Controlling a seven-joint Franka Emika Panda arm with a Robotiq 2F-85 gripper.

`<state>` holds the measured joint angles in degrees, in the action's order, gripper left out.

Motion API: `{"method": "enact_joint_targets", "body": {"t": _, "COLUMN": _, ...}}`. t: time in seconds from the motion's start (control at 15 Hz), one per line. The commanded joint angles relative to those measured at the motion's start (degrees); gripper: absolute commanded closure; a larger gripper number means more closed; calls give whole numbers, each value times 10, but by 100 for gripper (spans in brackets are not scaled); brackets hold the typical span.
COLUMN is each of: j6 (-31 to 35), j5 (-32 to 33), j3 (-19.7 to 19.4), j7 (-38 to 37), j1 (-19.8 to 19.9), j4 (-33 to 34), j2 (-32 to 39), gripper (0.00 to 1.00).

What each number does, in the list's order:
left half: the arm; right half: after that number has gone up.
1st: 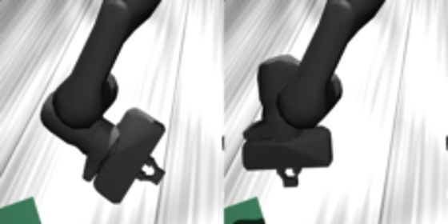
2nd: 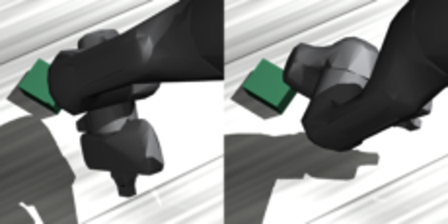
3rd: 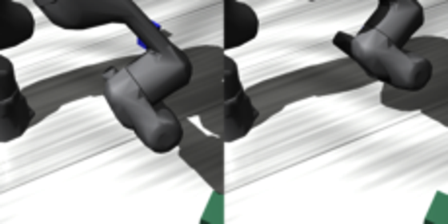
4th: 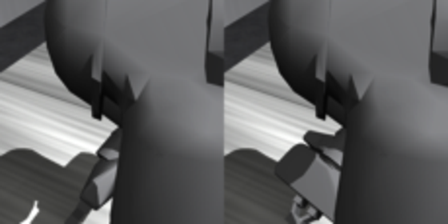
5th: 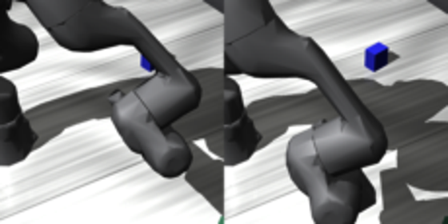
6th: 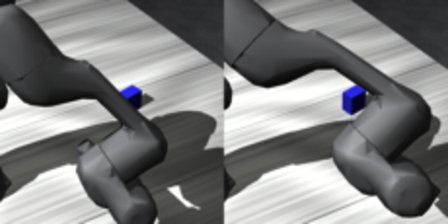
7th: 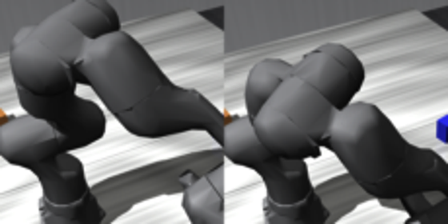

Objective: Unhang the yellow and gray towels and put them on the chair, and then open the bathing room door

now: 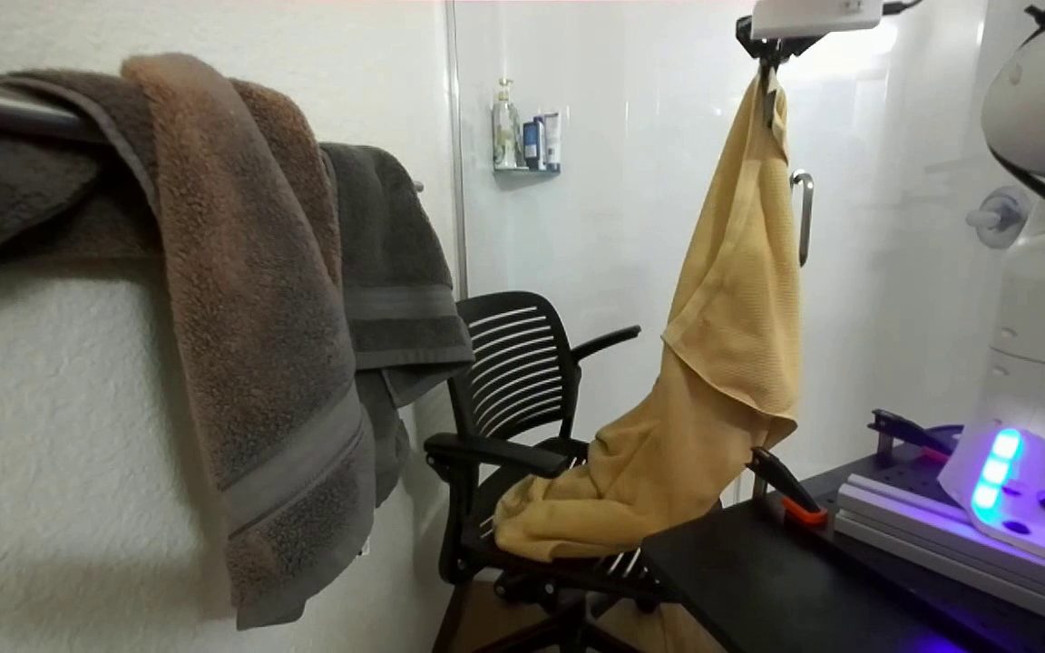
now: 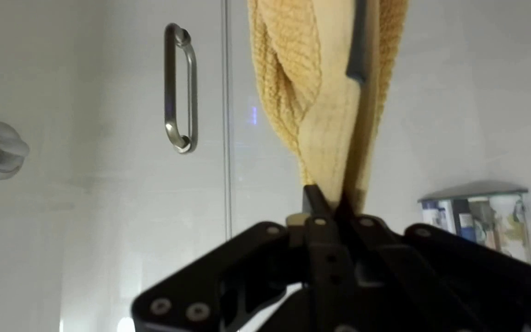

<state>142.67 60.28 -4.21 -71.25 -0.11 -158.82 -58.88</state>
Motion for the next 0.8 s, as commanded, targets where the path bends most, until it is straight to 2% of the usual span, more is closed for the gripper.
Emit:
{"method": "enact_joint_targets", "body": {"t": 0.0, "j6": 154, "j5": 130, "j3": -84, "j7": -80, "j1": 12, "j4": 18, "j2": 41, "gripper": 99}}
{"method": "enact_joint_targets", "body": {"t": 0.13, "j6": 245, "j5": 189, "j3": -129, "j7": -121, "j1": 3, "j4": 40, "j2": 78, "gripper": 99}}
{"method": "enact_joint_targets", "body": {"t": 0.27, "j6": 327, "j5": 218, "j3": -163, "j7": -127, "j1": -12, "j4": 63, "j2": 108, "gripper": 99}}
{"method": "enact_joint_targets", "body": {"t": 0.47, "j6": 404, "j5": 193, "j3": -209, "j7": -63, "j1": -67, "j4": 83, "j2": 143, "gripper": 99}}
{"method": "enact_joint_targets", "body": {"t": 0.53, "j6": 444, "j5": 220, "j3": -178, "j7": -121, "j1": -68, "j4": 127, "j2": 224, "gripper": 99}}
{"method": "enact_joint_targets", "body": {"t": 0.73, "j6": 492, "j5": 197, "j3": -196, "j7": -81, "j1": -139, "j4": 169, "j2": 299, "gripper": 99}}
